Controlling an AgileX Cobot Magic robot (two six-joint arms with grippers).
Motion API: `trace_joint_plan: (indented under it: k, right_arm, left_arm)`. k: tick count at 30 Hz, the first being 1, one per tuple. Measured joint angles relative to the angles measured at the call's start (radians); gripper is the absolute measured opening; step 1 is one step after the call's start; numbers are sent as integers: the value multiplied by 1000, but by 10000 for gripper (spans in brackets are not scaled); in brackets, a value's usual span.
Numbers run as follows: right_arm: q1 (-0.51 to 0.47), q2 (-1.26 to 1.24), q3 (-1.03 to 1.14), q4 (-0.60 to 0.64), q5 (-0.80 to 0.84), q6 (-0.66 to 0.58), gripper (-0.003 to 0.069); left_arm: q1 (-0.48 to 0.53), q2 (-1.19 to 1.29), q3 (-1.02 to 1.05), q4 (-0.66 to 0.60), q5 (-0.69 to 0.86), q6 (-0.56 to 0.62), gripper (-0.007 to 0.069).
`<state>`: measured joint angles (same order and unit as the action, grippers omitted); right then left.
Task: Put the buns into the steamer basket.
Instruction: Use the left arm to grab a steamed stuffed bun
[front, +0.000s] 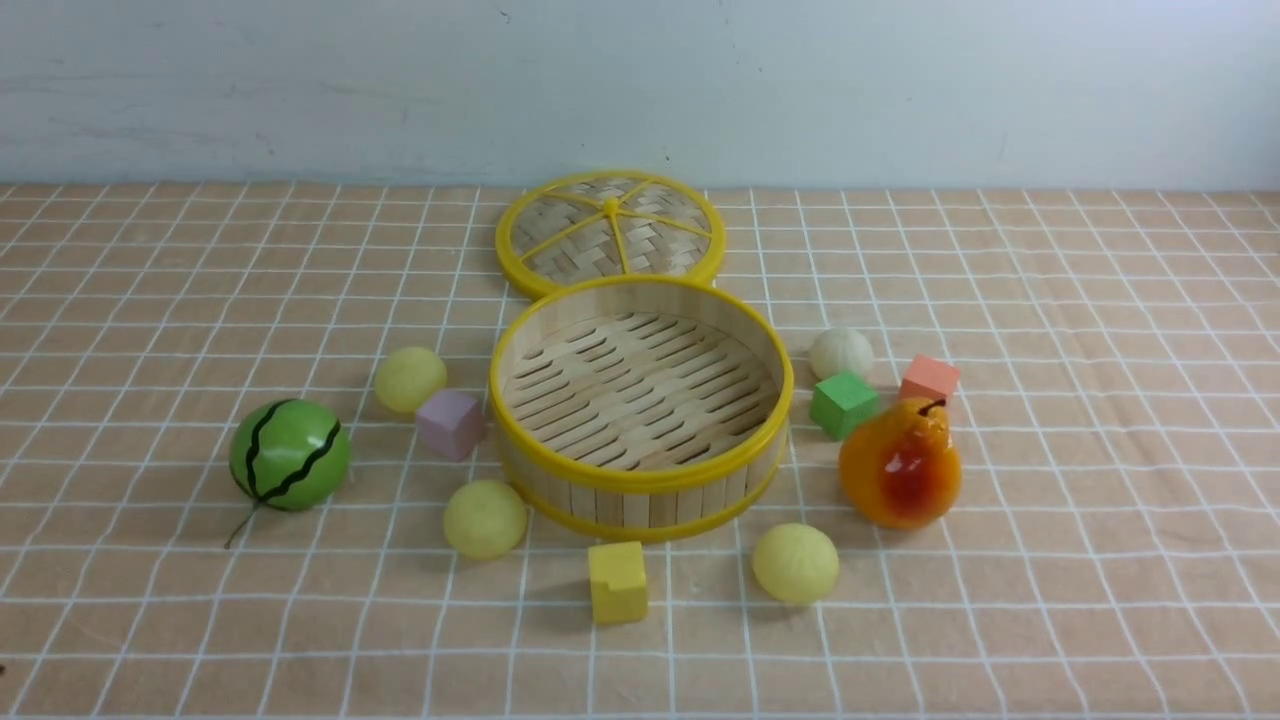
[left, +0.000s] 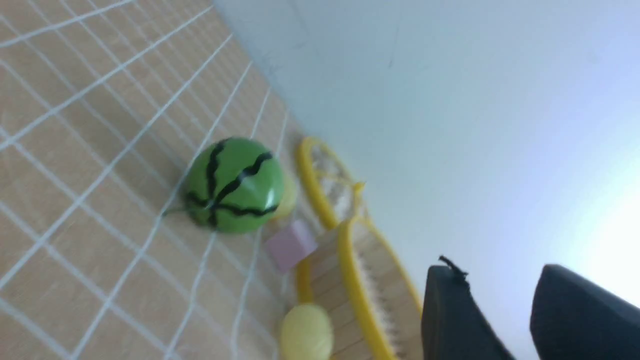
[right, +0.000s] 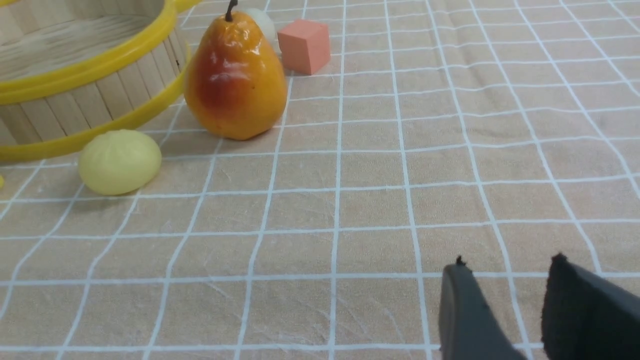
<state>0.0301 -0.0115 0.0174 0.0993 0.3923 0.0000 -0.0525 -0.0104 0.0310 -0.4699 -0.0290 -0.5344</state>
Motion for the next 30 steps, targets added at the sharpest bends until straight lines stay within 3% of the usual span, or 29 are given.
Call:
trace_joint_plan:
  k: [3, 9, 12, 16, 21, 26, 30]
  right_arm:
    - [0, 0, 0, 0, 0, 0, 239]
    - [0, 0, 0, 0, 0, 0, 239]
    - [0, 0, 0, 0, 0, 0, 239]
    - [0, 0, 0, 0, 0, 0, 239]
    - [0, 0, 0, 0, 0, 0, 239]
    - [0, 0, 0, 0, 0, 0, 239]
    - [0, 0, 0, 0, 0, 0, 239]
  left_arm:
    - [0, 0, -40, -21, 16, -17, 184]
    - [0, 232, -370, 70, 440, 146, 0]
    - [0, 441, -560, 114, 707, 280, -13]
    - [0, 762, -741, 136, 904, 421, -13]
    - [-8, 1110, -865, 108, 871, 505, -13]
    - [-173, 1346, -976, 115, 850, 566, -13]
    - [-354, 1499, -1100, 306, 841, 449, -13]
